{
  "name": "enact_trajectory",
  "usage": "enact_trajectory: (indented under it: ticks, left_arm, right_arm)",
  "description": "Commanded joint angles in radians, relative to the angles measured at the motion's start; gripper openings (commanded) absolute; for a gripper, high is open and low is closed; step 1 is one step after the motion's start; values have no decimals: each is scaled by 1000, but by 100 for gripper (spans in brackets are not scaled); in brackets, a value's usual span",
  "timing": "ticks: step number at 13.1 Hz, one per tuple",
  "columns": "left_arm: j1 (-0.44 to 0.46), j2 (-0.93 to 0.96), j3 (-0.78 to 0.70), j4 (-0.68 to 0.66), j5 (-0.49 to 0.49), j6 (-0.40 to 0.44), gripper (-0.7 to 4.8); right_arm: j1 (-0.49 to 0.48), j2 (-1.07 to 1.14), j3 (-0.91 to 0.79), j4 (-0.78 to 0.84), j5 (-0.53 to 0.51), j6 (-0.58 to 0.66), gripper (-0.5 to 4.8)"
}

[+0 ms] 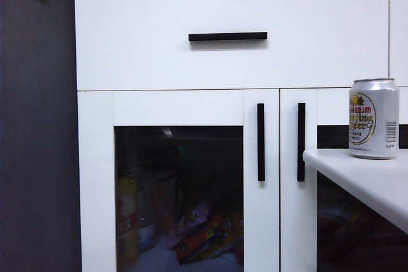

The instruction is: Open the left door of the white cabinet, pick up a can of beverage from the table on the right, place it inside the cabinet, and finally close the cabinet door.

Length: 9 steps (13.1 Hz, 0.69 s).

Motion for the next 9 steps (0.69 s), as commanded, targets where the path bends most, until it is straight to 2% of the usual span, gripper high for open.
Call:
enact_trajectory:
  ticks: [1, 5, 6, 7, 8, 9]
  left_arm:
    - [0, 0, 2, 6, 3, 4, -6]
    - [0, 0, 2, 11, 1, 3, -5]
    - [-1, 0, 10, 42, 5, -13, 131]
    - [-1, 0, 20, 49, 5, -24, 290]
    - [0, 0, 60, 62, 5, -31, 479]
    - [-1, 0, 81, 71, 8, -31, 479]
  right_arm:
    - [2, 0, -3, 17, 8, 0, -5]
    - [2, 0, 0, 19, 8, 0, -5]
    - [2, 0, 36, 17, -6, 0, 63]
    - [2, 0, 62, 16, -24, -1, 159]
    - [2, 0, 141, 16, -31, -3, 351]
    - [2, 0, 177, 15, -31, -14, 380]
